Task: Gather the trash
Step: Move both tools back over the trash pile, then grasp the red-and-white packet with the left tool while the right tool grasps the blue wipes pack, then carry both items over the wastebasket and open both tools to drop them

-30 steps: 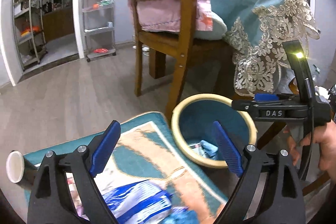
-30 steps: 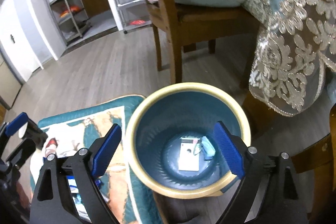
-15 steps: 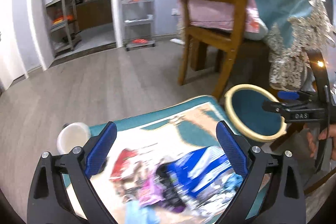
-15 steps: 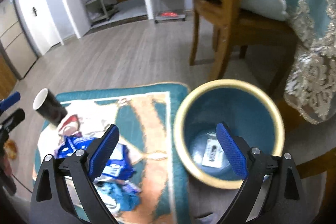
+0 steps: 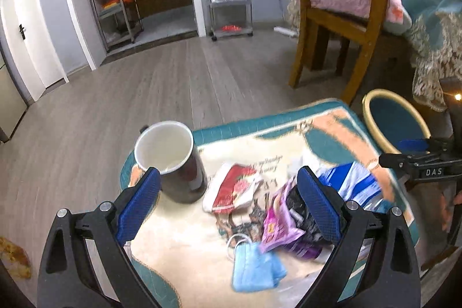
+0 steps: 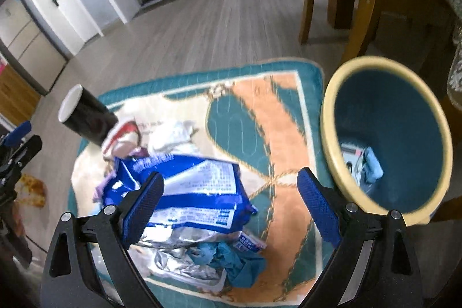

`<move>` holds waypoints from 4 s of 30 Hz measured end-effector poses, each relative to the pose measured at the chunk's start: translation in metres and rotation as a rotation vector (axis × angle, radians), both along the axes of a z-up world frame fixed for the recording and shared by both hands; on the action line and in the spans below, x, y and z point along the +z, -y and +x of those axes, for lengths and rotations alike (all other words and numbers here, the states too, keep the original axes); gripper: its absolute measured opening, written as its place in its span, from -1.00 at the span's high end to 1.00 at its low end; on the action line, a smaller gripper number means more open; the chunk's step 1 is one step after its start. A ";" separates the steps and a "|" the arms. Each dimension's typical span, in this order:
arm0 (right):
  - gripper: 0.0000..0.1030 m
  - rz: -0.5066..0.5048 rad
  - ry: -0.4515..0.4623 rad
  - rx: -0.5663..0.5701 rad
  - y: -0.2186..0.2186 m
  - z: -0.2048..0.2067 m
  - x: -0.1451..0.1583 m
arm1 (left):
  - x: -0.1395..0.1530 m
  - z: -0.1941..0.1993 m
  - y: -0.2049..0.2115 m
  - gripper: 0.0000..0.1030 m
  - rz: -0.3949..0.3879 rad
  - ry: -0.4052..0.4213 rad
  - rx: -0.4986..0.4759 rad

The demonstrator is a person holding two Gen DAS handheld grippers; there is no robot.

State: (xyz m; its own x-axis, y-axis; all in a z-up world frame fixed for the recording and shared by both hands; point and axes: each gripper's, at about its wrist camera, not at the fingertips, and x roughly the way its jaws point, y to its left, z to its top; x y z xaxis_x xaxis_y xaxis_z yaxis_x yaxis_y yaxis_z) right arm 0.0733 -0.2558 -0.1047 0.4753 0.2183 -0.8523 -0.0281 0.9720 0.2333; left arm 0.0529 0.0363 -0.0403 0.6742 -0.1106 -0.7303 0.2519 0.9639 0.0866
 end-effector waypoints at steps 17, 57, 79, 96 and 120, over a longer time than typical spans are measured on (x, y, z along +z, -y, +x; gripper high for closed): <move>-0.51 0.065 -0.082 0.058 0.009 0.009 -0.028 | -0.072 0.035 0.023 -0.02 0.071 -0.230 -0.054; 0.54 0.154 -0.038 0.154 0.015 0.001 0.008 | -0.069 0.045 0.049 0.73 0.078 -0.184 -0.077; 0.56 -0.054 0.227 0.034 0.049 -0.048 0.106 | 0.021 0.016 0.081 0.73 -0.064 0.063 -0.180; 0.56 -0.087 0.290 -0.107 0.117 -0.051 0.121 | 0.041 0.000 0.138 0.73 -0.096 0.114 -0.287; 0.56 -0.125 0.194 -0.479 0.252 -0.065 0.071 | -0.010 0.002 0.281 0.73 -0.073 0.017 -0.479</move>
State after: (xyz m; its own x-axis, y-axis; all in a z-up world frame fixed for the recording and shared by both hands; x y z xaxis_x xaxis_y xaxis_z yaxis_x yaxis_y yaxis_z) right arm 0.0086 -0.5079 -0.0334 0.6479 -0.1600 -0.7447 0.3952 0.9064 0.1492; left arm 0.0545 -0.2445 -0.0504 0.5471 -0.4617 -0.6982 0.6677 0.7438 0.0314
